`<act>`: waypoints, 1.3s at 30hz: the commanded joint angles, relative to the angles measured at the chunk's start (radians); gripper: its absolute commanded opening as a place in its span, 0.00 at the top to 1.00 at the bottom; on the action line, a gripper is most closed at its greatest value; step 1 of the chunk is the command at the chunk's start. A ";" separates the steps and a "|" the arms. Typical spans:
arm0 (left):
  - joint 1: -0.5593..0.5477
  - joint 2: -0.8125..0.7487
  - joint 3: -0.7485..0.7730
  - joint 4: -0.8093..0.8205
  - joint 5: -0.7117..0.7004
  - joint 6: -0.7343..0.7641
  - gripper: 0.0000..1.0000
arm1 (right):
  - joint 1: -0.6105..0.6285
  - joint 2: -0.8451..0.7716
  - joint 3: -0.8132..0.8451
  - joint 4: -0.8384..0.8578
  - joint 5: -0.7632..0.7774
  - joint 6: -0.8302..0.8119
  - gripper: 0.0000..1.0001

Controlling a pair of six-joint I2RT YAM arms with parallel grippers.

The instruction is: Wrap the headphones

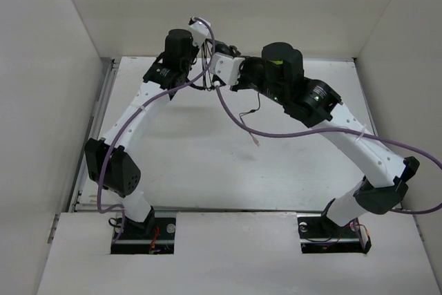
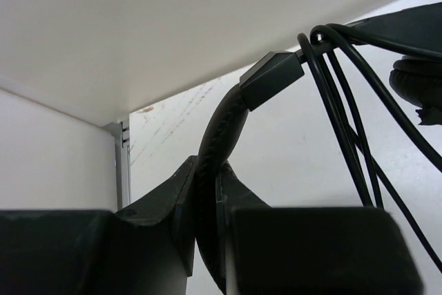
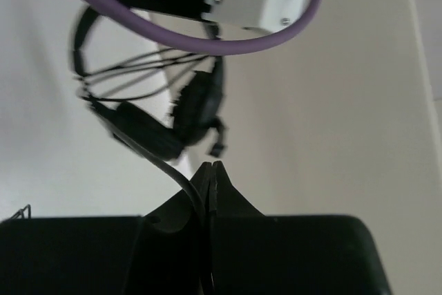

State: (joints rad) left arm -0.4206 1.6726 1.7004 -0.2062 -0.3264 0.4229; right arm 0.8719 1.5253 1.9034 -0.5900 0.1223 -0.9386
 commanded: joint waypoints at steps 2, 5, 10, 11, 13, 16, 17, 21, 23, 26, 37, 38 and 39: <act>-0.025 -0.091 -0.045 -0.008 0.003 0.039 1.00 | 0.005 -0.002 0.053 0.227 0.249 -0.352 1.00; -0.048 -0.106 -0.056 -0.033 0.023 0.037 1.00 | -0.018 0.001 -0.006 0.369 0.287 -0.471 1.00; -0.099 -0.158 -0.077 -0.091 0.085 0.028 1.00 | -0.096 0.006 -0.095 0.623 0.275 -0.559 1.00; -0.111 -0.174 -0.087 -0.101 0.108 0.028 1.00 | -0.110 0.007 -0.101 0.654 0.263 -0.552 1.00; -0.134 -0.206 -0.100 -0.117 0.148 0.019 1.00 | -0.138 0.007 -0.115 0.688 0.237 -0.528 0.98; -0.158 -0.247 -0.107 -0.157 0.220 -0.001 1.00 | -0.182 0.010 -0.127 0.690 0.192 -0.454 0.95; -0.162 -0.257 -0.105 -0.168 0.243 -0.009 1.00 | -0.198 0.013 -0.129 0.690 0.177 -0.428 0.95; -0.184 -0.287 -0.087 -0.216 0.326 -0.029 1.00 | -0.244 0.033 -0.121 0.670 0.131 -0.326 0.94; -0.197 -0.295 -0.068 -0.236 0.355 -0.035 1.00 | -0.253 0.042 -0.110 0.650 0.111 -0.278 0.92; -0.209 -0.300 -0.029 -0.259 0.407 -0.050 1.00 | -0.268 0.059 -0.093 0.609 0.080 -0.203 0.91; -0.258 -0.255 0.218 -0.360 0.530 -0.081 1.00 | -0.336 0.131 -0.073 0.452 -0.072 0.105 0.94; -0.257 -0.255 0.229 -0.363 0.532 -0.081 1.00 | -0.346 0.134 -0.075 0.449 -0.079 0.130 0.95; -0.255 -0.255 0.235 -0.363 0.532 -0.081 1.00 | -0.359 0.136 -0.079 0.447 -0.090 0.150 0.95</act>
State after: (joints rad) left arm -0.6670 1.4433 1.8500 -0.6315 0.1352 0.3756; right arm 0.5484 1.6329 1.8027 -0.0986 0.0769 -0.9020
